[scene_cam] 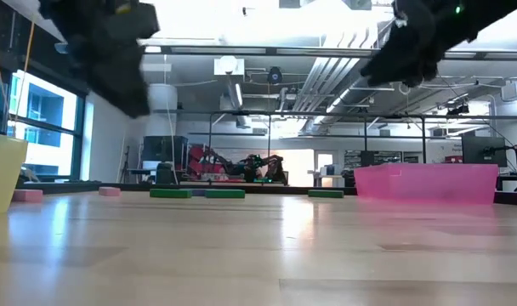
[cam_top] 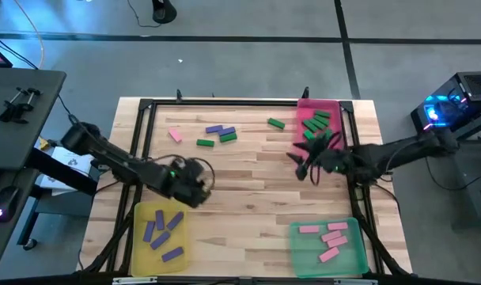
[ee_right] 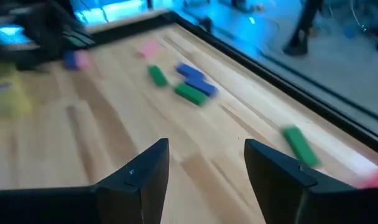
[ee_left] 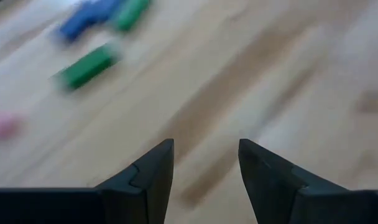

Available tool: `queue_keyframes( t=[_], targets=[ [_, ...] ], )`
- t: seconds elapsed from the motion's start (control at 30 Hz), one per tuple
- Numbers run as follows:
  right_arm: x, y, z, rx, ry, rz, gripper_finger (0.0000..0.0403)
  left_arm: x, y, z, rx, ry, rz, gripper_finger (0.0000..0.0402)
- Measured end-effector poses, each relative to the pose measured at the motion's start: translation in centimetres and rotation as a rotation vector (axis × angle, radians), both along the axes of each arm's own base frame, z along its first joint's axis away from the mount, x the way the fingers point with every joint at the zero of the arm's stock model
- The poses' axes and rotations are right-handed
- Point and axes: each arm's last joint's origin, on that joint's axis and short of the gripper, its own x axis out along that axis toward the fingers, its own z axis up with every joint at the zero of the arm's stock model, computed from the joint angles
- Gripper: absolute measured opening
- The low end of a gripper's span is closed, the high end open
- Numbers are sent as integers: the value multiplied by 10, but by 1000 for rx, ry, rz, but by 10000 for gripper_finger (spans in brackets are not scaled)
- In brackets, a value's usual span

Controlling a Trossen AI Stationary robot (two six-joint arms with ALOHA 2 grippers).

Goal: Sort blocks
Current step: Put the blue block into the yellow bin

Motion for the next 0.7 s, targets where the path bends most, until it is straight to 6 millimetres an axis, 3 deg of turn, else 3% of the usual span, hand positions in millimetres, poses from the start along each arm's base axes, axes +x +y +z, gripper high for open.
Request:
queue_keyframes(
  t=[0.17, 0.3, 0.53, 0.7],
  targets=[
    [24, 35, -10, -55, -65, 68, 193, -31, 30, 10, -130, 224, 191, 157],
    [44, 56, -25, -47, -100, 120, 193, -45, 44, 10, -201, 412, 287, 151],
    [71, 83, -53, -71, -149, 224, 193, -52, 59, -5, -208, 571, 217, 156],
    [81, 90, -66, -49, -175, 275, 193, -59, 71, -18, -268, 656, 232, 185]
  ],
)
